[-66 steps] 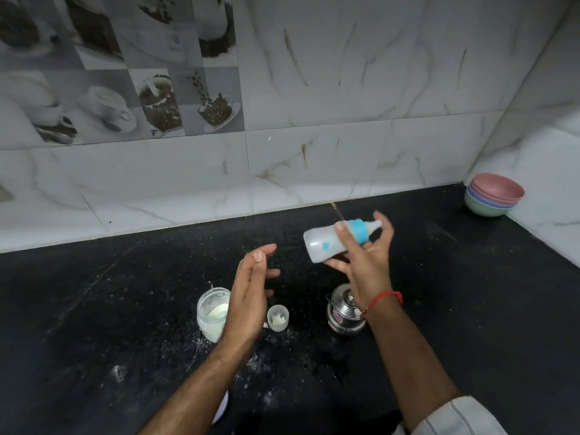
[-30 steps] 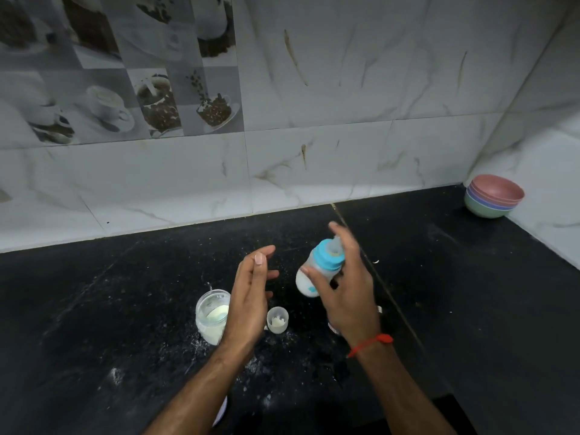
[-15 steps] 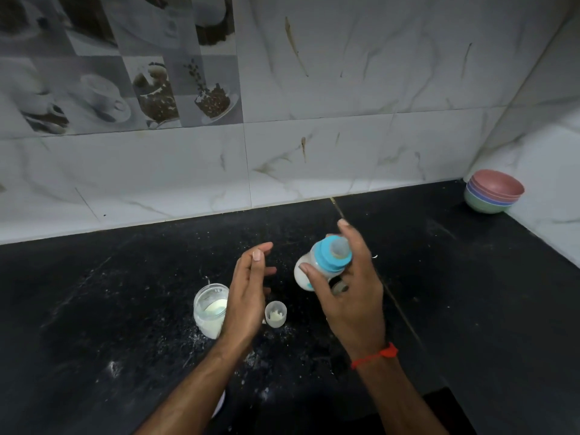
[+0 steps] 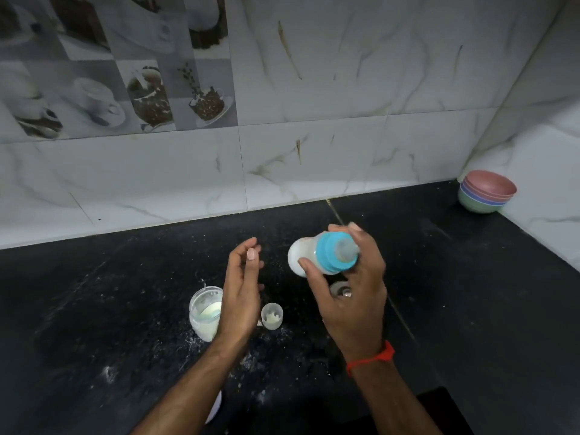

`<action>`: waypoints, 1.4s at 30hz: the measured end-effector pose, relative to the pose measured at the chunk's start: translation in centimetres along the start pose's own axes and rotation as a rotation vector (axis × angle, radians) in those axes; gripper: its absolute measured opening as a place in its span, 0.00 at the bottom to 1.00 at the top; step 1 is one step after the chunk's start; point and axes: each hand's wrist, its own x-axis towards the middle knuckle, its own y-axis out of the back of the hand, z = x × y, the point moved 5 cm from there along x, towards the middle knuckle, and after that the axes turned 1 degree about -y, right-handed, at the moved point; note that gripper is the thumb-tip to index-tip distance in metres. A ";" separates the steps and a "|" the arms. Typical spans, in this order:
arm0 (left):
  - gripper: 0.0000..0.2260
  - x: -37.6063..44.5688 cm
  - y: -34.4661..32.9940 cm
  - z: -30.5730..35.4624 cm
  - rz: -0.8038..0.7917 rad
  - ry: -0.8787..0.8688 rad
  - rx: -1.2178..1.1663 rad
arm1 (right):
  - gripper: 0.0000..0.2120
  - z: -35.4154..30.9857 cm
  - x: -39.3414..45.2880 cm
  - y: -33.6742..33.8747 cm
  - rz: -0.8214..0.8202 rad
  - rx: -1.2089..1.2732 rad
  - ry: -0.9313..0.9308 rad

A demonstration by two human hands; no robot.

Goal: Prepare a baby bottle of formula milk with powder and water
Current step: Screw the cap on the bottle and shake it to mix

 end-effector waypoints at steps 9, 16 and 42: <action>0.21 0.1 0.4 -0.2 -0.010 -0.033 0.044 | 0.37 1.2 -1.2 -0.6 -0.144 -0.015 -0.109; 0.19 -0.2 0.1 -0.4 -0.021 -0.026 0.060 | 0.38 3.7 -2.5 -2.5 -0.352 -0.160 -0.236; 0.18 -1.0 0.5 -0.3 -0.017 -0.020 0.024 | 0.39 2.6 -3.3 -2.4 -0.428 -0.153 -0.250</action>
